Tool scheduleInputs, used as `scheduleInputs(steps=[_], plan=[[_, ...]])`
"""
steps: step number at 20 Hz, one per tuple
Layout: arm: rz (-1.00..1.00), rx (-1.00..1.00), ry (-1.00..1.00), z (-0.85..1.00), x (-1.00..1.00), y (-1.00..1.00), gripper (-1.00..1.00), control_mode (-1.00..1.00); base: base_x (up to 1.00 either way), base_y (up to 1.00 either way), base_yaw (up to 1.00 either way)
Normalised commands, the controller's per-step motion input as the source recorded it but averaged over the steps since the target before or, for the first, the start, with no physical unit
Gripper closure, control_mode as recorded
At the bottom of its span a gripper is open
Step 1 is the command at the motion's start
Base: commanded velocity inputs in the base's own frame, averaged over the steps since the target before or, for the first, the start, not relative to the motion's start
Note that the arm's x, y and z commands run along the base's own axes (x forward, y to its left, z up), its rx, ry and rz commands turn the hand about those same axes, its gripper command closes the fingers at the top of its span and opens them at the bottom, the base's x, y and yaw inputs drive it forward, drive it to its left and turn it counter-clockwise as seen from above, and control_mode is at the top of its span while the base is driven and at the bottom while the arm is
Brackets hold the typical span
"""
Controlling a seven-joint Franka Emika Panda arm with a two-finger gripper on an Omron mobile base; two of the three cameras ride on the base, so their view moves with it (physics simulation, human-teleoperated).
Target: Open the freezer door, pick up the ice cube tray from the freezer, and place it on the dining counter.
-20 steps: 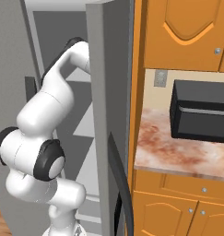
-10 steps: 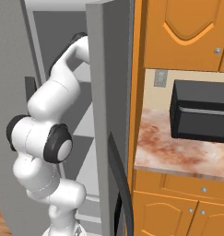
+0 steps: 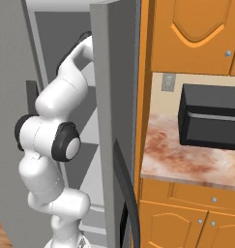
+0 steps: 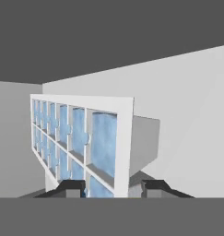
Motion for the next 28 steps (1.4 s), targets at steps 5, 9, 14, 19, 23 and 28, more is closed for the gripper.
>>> scheduleInputs(steps=[5, 9, 14, 19, 23, 28], plan=[[0.0, 0.0, 0.0, 0.0, 0.01, 0.0, 1.0, -1.0, 0.0, 0.0, 0.0], [0.0, 0.0, 0.0, 0.0, 0.0, 0.0, 1.0, -1.0, 0.0, 0.0, 0.0], [0.0, 0.0, -0.02, 0.0, -0.03, 0.0, 1.0, -1.0, 0.0, 0.0, 0.0], [0.0, 0.01, -0.07, 0.0, -0.02, 0.0, 1.0, -1.0, 0.0, 0.0, 0.0], [-0.01, 0.0, -0.12, 0.0, -0.01, 0.05, 1.0, -1.0, 0.0, 0.0, 0.0], [-0.02, 0.0, -0.12, 0.12, -0.18, 0.07, 1.0, -1.0, 0.0, 0.0, 0.0]])
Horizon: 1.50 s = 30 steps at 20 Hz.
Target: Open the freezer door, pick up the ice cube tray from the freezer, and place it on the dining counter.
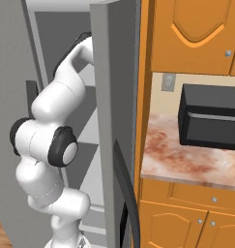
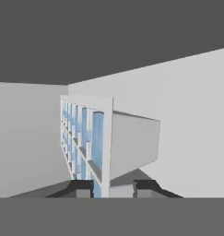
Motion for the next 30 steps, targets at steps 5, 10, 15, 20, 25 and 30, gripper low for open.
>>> scheduleInputs(steps=[5, 10, 15, 20, 25, 30], plan=[[-0.02, 0.0, -0.06, 0.25, -0.32, 0.08, 1.0, -1.0, 0.0, 0.0, 0.0], [-0.03, 0.01, 0.0, 0.24, -0.53, 0.05, 1.0, -1.0, 0.0, 0.0, 0.0], [-0.02, 0.02, 0.0, 0.14, -0.68, 0.1, 1.0, -1.0, 0.0, 0.0, 0.0], [-0.02, 0.02, -0.04, 0.04, -0.77, 0.12, 1.0, -1.0, 0.0, 0.0, 0.0], [-0.01, 0.01, -0.11, 0.09, -0.79, 0.07, 1.0, -1.0, 0.0, 0.0, 0.0], [-0.02, 0.0, -0.11, 0.05, -0.81, 0.17, 1.0, -1.0, 0.0, 0.0, 0.0]])
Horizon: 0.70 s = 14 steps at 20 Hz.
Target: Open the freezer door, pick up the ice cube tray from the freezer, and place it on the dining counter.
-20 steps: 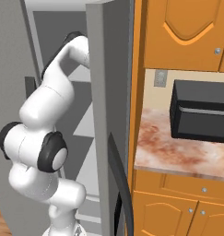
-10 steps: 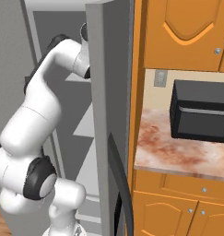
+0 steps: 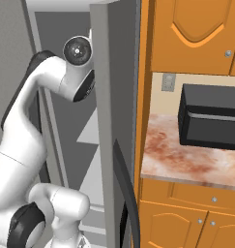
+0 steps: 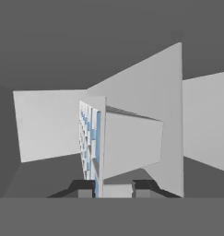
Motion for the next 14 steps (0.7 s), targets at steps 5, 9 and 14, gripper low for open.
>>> scheduleInputs(steps=[5, 9, 14], plan=[[-0.03, 0.0, -0.07, 0.11, -0.71, 0.26, 1.0, -1.0, 0.0, 0.0, 0.0], [-0.03, 0.0, -0.05, 0.11, -0.72, 0.29, 1.0, -1.0, 0.0, 0.0, 0.0], [-0.02, 0.0, -0.01, 0.16, -0.75, 0.12, 1.0, -1.0, 0.0, 0.0, 0.0]])
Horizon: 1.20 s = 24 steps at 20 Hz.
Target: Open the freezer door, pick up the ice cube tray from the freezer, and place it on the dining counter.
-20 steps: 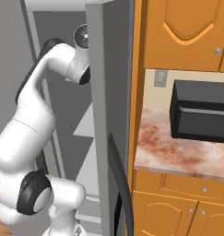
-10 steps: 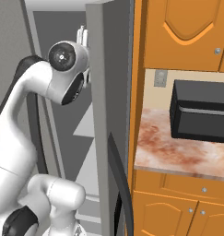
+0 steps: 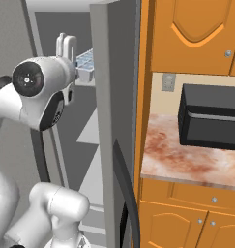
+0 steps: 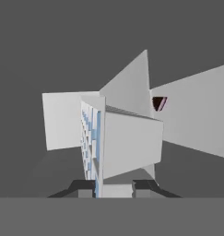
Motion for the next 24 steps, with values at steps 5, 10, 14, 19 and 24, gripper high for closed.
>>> scheduleInputs(steps=[5, 10, 14, 19, 24], plan=[[0.0, 0.0, 0.0, 0.17, -0.88, 0.05, 1.0, -1.0, 0.0, 0.0, 0.0], [0.0, 0.0, 0.0, 0.13, -0.87, 0.11, 1.0, -1.0, 0.0, 0.0, 0.0], [0.0, 0.0, 0.01, 0.01, -0.62, 0.27, 1.0, -1.0, 0.0, 0.0, 0.0], [0.0, 0.0, 0.04, 0.0, -0.42, 0.3, 1.0, -1.0, 0.0, 0.0, 0.0], [0.0, 0.0, 0.02, 0.0, -0.58, 0.01, 1.0, -1.0, 0.0, 0.0, 0.0]])
